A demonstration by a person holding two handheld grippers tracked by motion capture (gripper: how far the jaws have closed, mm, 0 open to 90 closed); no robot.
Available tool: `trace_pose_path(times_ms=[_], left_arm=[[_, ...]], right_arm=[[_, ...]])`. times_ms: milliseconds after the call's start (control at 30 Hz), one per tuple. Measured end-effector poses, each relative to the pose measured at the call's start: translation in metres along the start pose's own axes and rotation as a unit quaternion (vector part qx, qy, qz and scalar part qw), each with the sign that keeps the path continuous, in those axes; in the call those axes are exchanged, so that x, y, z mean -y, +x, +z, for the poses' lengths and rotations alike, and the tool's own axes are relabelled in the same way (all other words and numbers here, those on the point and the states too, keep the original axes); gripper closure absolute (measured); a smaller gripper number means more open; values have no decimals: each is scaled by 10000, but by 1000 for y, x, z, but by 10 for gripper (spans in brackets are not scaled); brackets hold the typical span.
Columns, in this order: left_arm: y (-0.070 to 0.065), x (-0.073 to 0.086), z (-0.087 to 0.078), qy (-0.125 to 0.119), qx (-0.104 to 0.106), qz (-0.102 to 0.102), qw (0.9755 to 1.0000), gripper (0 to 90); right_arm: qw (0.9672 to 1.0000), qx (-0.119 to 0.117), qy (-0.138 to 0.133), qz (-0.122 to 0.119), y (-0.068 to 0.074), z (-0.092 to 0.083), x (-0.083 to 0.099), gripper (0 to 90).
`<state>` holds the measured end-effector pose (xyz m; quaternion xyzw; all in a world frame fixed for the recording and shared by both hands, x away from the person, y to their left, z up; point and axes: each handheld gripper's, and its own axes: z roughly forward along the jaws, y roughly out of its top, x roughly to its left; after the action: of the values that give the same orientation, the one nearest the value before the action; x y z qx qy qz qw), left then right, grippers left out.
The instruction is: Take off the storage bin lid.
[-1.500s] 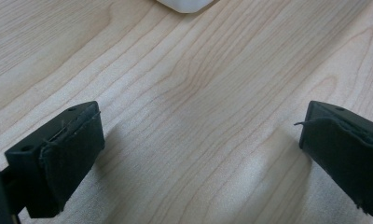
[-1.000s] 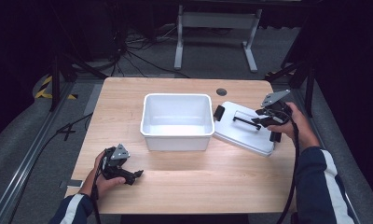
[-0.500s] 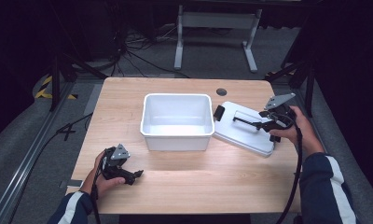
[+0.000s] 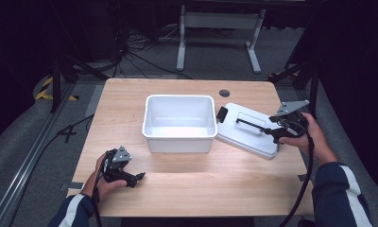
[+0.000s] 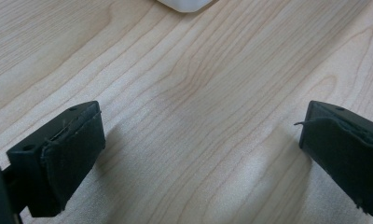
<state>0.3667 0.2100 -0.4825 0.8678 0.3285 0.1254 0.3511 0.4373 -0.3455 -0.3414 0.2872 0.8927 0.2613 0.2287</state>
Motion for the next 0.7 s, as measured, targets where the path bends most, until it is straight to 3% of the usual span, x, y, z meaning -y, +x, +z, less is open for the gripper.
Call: trace_pose_path(times_ms=[167,700], left_arm=[[0,0,0,0,-3,-3,10000,6],[0,0,0,11,8,-10,10000,5]], right_arm=[[9999,88,37,-72,6,-6,7,438],[9999,150,-41,75,25,-24,40,423]])
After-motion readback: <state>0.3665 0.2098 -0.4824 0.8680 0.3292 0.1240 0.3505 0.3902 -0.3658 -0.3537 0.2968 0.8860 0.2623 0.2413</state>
